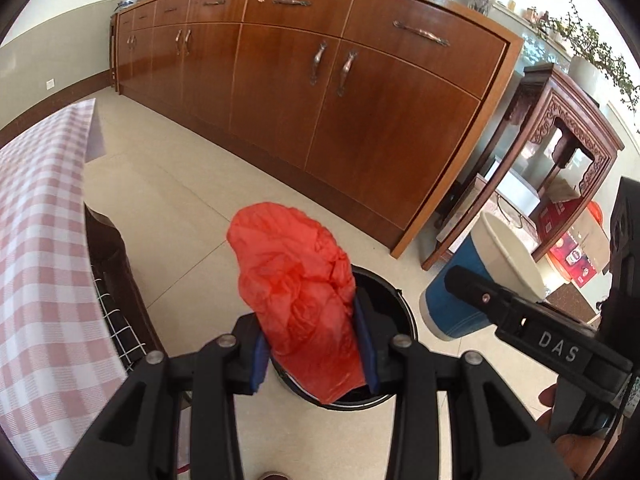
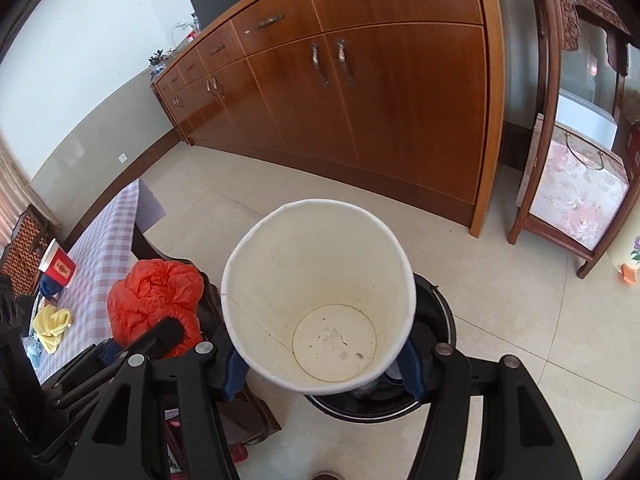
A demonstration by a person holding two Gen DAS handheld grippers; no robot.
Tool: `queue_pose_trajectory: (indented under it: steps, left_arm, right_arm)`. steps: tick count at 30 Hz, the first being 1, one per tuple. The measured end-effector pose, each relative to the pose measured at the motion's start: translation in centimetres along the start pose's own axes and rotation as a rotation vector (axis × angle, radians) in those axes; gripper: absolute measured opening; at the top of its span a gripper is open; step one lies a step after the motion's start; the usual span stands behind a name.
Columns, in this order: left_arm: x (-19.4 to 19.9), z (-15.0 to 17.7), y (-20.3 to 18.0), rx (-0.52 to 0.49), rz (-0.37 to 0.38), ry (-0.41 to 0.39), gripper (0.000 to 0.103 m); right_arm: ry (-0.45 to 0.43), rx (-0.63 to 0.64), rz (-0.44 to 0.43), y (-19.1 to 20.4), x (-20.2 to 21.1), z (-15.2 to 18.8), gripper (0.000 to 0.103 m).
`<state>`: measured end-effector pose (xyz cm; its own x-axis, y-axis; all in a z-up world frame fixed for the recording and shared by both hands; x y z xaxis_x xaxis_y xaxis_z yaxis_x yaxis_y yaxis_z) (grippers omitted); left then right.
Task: Collect trash
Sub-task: 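Carry the red bag and blue-and-white cup over the black trash bin, then open the left gripper dropping the bag while the right drops the cup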
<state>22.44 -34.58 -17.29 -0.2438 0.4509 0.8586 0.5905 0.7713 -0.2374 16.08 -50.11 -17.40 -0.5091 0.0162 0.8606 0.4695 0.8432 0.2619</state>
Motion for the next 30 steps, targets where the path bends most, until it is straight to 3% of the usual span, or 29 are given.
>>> queue_pose_trajectory:
  steps: [7, 10, 16, 30]
  left_arm:
    - [-4.7, 0.0, -1.2, -0.033, -0.014, 0.085, 0.039]
    - [-6.3, 0.2, -1.3, -0.031, -0.022, 0.116, 0.039]
    - [-9.3, 0.4, -1.5, -0.042, -0.032, 0.178, 0.039]
    - [-11.5, 0.6, -1.5, -0.048, -0.047, 0.232, 0.044]
  right_arm:
    - [0.089, -0.055, 0.023, -4.3, -5.3, -0.2, 0.063]
    - [0.130, -0.097, -0.007, -5.4, -7.5, -0.3, 0.063]
    - [0.205, -0.073, 0.023, -6.4, -11.9, 0.3, 0.063]
    - [0.289, -0.077, 0.049, -7.4, -16.6, 1.1, 0.066]
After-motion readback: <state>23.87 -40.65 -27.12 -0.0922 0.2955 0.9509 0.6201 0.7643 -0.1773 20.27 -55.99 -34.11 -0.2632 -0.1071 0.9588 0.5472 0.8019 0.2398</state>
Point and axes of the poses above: each gripper's, at about its wrist camera, not at the fingertips, and x roughly against the way its jaws point, y to its left, z to its underside, the point moved 9 cm from there along -x, roughly the way its jaws point, and after that the axes turned 14 degrees about y, right-handed, at the moved point
